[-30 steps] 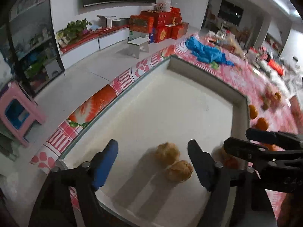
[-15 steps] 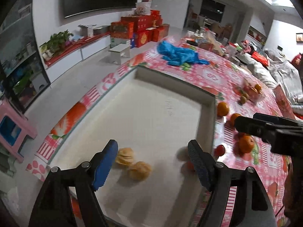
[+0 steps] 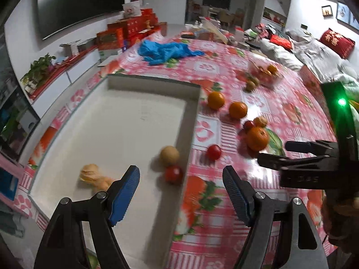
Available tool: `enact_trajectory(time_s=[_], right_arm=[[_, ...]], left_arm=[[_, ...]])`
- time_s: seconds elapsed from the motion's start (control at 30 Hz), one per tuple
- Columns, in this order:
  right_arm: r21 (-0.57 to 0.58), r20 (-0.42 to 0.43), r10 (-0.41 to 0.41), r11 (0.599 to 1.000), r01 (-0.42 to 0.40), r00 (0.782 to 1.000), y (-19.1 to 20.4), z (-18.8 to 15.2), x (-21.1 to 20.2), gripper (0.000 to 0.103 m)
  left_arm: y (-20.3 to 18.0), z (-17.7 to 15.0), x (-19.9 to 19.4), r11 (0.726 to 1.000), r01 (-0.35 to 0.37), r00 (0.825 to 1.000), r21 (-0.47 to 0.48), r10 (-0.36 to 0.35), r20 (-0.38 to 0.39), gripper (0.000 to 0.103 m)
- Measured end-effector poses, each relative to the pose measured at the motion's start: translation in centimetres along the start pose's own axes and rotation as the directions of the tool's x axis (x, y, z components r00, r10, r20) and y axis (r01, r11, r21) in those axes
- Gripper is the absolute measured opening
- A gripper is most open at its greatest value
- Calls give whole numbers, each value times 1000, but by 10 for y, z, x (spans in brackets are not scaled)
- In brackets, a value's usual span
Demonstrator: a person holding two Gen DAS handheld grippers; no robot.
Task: Organize fruits
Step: 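Move the right tool back toward an orange on the tablecloth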
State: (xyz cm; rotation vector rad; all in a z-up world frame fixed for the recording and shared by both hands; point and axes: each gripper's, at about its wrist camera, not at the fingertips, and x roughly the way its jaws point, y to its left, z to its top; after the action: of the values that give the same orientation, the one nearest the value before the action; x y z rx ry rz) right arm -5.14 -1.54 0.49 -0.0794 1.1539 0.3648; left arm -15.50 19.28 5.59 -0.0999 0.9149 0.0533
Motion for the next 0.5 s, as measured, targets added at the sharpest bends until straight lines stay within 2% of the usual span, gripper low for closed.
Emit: enact_trajectory(time_s=[0.17, 0.23, 0.37, 0.4, 0.43, 0.47, 0.5], right_arm=[[-5, 29, 12, 1000, -12, 1000, 9, 7, 3, 87], [1, 32, 19, 1000, -19, 999, 12, 10, 7, 79], [3, 51, 11, 1000, -12, 999, 17, 18, 12, 70], [5, 55, 11, 1000, -11, 998, 16, 19, 12, 62], [7, 62, 15, 1000, -15, 998, 15, 20, 12, 49], [7, 63, 20, 1000, -21, 998, 15, 21, 12, 44], [9, 64, 30, 1000, -30, 997, 12, 22, 12, 43]], left_arm=[[-10, -7, -3, 999, 21, 1000, 25, -21, -10, 77], [-14, -9, -4, 999, 31, 999, 40, -30, -17, 77], [-24, -14, -4, 997, 41, 999, 69, -39, -33, 77], [-26, -14, -3, 996, 45, 998, 73, -42, -38, 77], [-28, -14, -2, 996, 48, 998, 75, -45, -43, 77], [-31, -15, -1, 996, 49, 998, 77, -46, -49, 77], [-34, -15, 1, 996, 51, 997, 79, -47, -54, 77]])
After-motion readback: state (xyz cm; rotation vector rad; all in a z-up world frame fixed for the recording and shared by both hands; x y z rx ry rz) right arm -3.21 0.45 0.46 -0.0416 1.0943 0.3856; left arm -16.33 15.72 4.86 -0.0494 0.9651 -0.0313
